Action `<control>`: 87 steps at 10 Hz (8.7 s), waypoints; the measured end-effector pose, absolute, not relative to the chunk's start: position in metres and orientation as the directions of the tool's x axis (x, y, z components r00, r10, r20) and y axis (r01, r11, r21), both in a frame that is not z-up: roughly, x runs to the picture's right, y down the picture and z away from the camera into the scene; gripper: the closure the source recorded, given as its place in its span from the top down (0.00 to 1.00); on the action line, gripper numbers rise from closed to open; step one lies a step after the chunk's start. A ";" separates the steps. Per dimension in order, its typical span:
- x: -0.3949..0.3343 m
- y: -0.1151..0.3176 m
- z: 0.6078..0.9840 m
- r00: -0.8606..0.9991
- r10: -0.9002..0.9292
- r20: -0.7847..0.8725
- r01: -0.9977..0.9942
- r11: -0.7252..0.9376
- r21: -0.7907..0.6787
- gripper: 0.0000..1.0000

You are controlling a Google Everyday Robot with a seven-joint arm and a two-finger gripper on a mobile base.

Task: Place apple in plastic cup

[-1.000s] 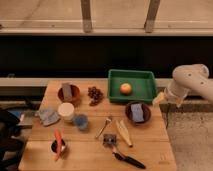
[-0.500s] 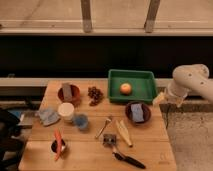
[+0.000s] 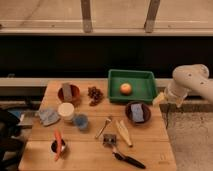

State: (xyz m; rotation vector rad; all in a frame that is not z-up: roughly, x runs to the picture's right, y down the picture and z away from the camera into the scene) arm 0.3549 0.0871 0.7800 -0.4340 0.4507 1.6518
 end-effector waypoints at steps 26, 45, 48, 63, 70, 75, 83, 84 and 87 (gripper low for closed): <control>0.156 0.009 0.858 0.284 0.830 -0.480 -0.959 0.234 -0.162 0.78; 0.164 0.007 0.985 0.133 0.839 -0.528 -0.983 0.043 -0.180 0.28; 0.161 -0.001 0.971 0.143 0.852 -0.504 -0.979 0.047 -0.199 0.02; 0.018 0.011 0.801 0.547 0.774 -0.319 -0.788 0.346 -0.509 0.00; -0.030 0.047 0.789 0.651 0.700 -0.294 -0.702 0.406 -0.586 0.00; -0.105 0.122 0.739 0.766 0.594 -0.248 -0.581 0.471 -0.664 0.00; -0.128 0.139 0.749 0.808 0.518 -0.281 -0.556 0.513 -0.655 0.60; -0.121 0.135 0.755 0.801 0.522 -0.295 -0.570 0.512 -0.643 0.65; -0.110 0.134 0.765 0.783 0.530 -0.326 -0.599 0.500 -0.625 0.66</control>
